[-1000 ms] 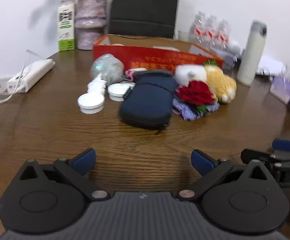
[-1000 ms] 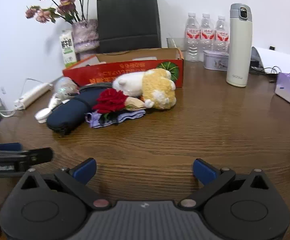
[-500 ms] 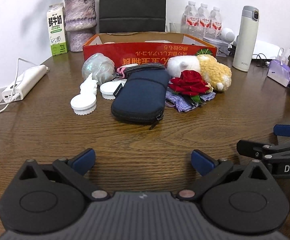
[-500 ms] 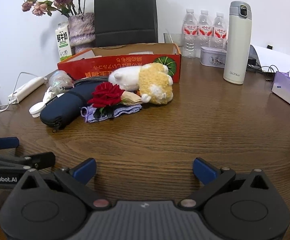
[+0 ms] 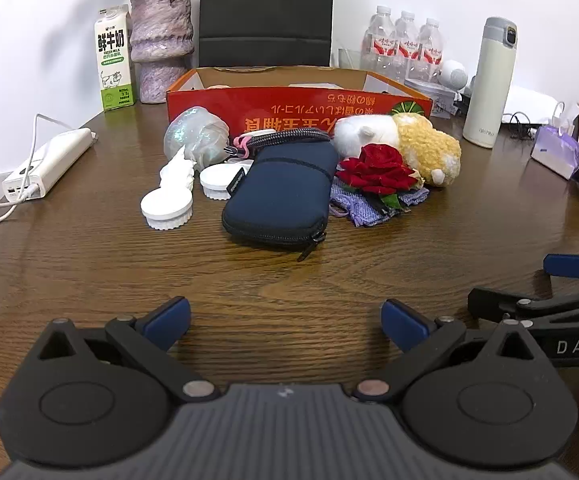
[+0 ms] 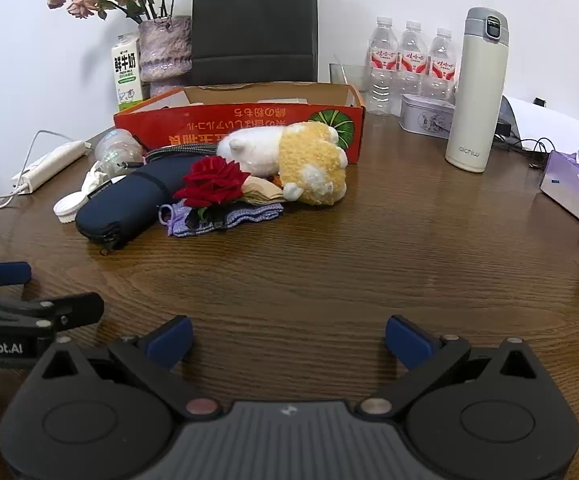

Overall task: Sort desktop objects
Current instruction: 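Withdraw both tools back over the table, then grasp the glass ball with the left tool while the right tool grasps the plush toy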

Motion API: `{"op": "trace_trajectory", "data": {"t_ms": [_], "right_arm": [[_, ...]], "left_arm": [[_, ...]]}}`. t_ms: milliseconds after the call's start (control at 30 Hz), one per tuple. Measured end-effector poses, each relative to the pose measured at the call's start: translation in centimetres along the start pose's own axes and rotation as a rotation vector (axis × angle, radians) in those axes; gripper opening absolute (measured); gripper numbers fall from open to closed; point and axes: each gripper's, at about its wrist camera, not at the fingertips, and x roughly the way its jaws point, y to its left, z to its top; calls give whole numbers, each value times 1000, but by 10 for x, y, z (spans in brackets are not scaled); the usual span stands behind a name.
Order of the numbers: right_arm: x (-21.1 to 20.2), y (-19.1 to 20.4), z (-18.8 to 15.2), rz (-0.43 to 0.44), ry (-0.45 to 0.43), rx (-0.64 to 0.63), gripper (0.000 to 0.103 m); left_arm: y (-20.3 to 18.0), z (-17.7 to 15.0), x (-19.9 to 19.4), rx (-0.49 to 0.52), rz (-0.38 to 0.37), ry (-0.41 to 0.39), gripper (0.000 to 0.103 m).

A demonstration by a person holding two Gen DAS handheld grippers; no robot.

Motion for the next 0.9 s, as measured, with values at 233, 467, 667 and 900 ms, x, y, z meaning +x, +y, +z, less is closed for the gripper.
{"op": "trace_trajectory", "data": {"t_ms": [233,467,667,900], "right_arm": [[-1,1,-1,27,2,-24,103],[1,-16,49,170,-78,41,91],[50,-29,108,57,-83,10,89],[107,-22,119,79,11,-2,46]], "left_arm": [[15,19,3,-46,-100,-2,103],[27,90,20,99,-22,-40,103],[44,134,55,134,-4,-80,103],[88,153,116,83,-108,46,38]]}}
